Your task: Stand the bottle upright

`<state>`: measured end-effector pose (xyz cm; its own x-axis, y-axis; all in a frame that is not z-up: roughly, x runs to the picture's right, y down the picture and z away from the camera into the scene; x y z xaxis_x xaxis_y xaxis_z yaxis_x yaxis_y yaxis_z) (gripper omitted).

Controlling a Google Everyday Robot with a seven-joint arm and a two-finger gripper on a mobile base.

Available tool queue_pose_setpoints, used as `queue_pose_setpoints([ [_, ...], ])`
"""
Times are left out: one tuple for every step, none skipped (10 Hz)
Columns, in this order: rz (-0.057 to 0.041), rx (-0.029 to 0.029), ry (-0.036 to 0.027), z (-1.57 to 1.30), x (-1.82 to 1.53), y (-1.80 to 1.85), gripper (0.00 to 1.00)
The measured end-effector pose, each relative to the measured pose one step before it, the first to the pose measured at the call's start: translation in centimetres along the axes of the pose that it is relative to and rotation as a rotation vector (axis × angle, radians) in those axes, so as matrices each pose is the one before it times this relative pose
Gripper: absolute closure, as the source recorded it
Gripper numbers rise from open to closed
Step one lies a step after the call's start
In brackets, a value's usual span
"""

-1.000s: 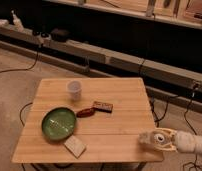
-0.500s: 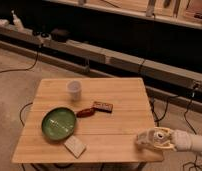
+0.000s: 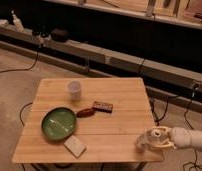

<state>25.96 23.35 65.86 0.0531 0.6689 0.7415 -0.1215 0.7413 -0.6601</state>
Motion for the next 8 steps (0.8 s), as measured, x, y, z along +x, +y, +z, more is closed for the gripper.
queue_pose_setpoints([
  [0.01174, -0.00253, 0.00833, 0.005, -0.01, -0.033, 0.65],
  [0.00698, -0.00028, 0.00453, -0.02, 0.009, -0.027, 0.65],
  [0.01201, 0.00286, 0.00656, -0.086, 0.07, -0.06, 0.65],
  [0.00913, 0.00097, 0.00398, -0.009, 0.156, -0.01, 0.65],
  [0.00568, 0.00305, 0.00193, -0.031, 0.073, -0.062, 0.65],
  [0.00533, 0.00254, 0.00292, -0.113, 0.056, -0.019, 0.65],
  [0.00355, 0.00091, 0.0043, -0.098, 0.046, 0.011, 0.6],
  [0.00244, -0.00022, 0.00479, -0.066, 0.021, 0.018, 0.52],
])
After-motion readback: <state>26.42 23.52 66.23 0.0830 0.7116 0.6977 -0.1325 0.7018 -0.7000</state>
